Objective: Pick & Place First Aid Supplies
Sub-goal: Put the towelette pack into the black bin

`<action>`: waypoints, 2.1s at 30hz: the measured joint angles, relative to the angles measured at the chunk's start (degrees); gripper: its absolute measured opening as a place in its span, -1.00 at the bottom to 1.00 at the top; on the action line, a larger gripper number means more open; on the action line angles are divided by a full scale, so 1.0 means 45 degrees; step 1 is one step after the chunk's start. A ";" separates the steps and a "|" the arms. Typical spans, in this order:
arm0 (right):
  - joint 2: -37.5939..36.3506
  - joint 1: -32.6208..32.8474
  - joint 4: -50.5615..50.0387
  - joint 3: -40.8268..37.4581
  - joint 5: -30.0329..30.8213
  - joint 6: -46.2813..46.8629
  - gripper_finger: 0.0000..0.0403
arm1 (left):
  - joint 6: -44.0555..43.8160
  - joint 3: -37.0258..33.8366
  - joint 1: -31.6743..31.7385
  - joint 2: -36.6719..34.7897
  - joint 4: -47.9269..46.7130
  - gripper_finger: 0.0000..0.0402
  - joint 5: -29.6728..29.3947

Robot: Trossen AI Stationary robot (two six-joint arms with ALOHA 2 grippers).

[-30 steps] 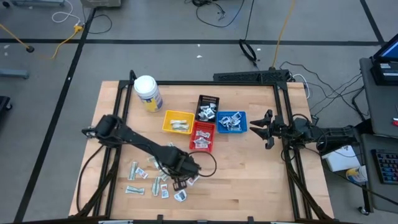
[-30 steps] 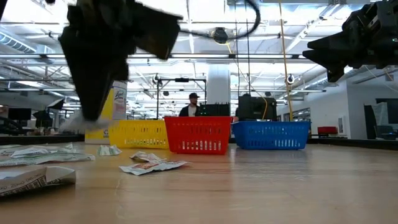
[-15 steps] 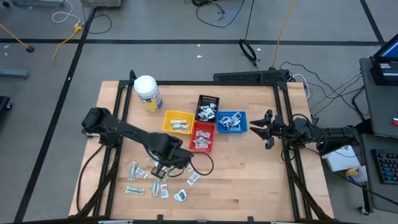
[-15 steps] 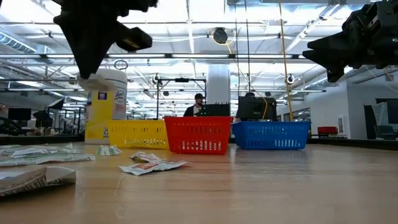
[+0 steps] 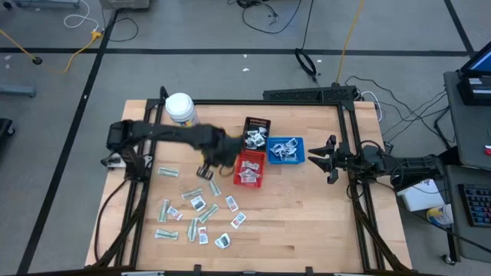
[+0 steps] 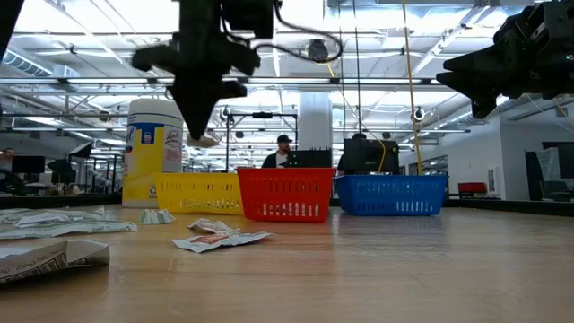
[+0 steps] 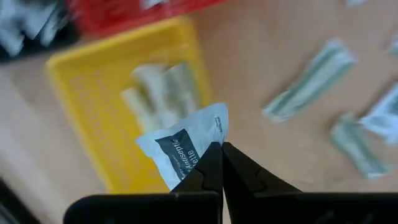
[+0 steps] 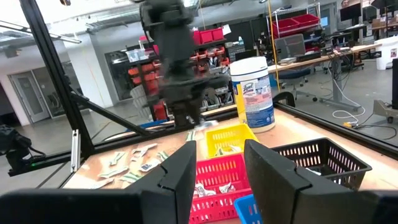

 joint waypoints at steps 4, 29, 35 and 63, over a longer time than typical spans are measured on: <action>0.0000 0.0000 0.0000 -0.0004 -0.0004 0.0001 -0.35 | 0.0123 0.0000 0.1420 0.0000 0.0239 -1.00 -0.0009; 0.0000 0.0000 0.0000 -0.0005 -0.0004 -0.0004 -0.35 | 0.0025 0.9614 0.3679 0.6318 -0.2321 -1.00 0.0571; 0.0000 0.0000 0.0000 0.0000 0.0000 -0.0004 -0.35 | -0.0114 0.9796 0.3671 0.6574 -0.0593 -1.00 0.1011; 0.0000 0.0000 0.0000 -0.0005 0.0001 -0.0004 -0.35 | -0.0339 0.8529 0.3582 0.7477 0.0865 -0.29 0.0475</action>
